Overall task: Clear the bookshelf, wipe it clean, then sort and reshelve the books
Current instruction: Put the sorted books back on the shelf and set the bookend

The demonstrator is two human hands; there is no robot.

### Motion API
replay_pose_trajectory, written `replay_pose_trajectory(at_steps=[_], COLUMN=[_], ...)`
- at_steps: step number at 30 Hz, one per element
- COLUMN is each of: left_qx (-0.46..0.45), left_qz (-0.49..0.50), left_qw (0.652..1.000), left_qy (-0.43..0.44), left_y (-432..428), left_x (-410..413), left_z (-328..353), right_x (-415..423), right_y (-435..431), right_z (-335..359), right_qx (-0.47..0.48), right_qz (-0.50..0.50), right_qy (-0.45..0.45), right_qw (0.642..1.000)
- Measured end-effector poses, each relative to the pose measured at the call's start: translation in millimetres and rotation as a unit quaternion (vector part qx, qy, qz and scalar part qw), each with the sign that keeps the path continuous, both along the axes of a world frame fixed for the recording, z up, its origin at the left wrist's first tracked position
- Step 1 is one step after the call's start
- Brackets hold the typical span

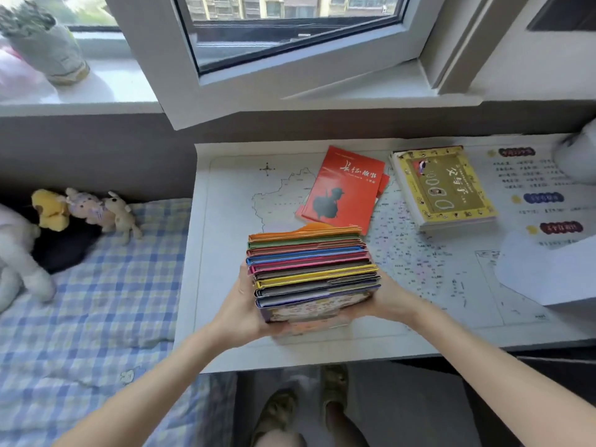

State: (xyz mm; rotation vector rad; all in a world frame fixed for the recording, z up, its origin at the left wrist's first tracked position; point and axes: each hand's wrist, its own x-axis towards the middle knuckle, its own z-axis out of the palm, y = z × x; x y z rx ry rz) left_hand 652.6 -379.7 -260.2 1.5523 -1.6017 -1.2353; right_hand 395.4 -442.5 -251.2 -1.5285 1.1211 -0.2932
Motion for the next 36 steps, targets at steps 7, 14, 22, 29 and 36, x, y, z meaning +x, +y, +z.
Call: replay_pose_trajectory(at_steps=[7,14,22,29,36], left_qx=[0.007,-0.062,-0.220,-0.292,-0.309], left_qz=[-0.082,-0.230,-0.385,-0.496,-0.545], left_qw=[0.997,0.971,0.894,0.808,0.747], left_qy=[0.002,0.004,0.057,0.129,0.222], left_y=[-1,26,62,137,234], left_x=[14,-17,-141,-279,-403], left_z=[19,97,221,333,418], right_x=[7,-9,-85,-156,-255], right_y=[53,167,296,415,525], right_z=[23,106,234,328,407], right_qx=[-0.008,-0.051,-0.228,-0.394,-0.481], right_qz=[-0.117,-0.271,-0.407,-0.503,-0.550], right_qy=[-0.038,-0.092,-0.100,-0.064,-0.029], right_qw=[0.992,0.957,0.879,0.767,0.682])
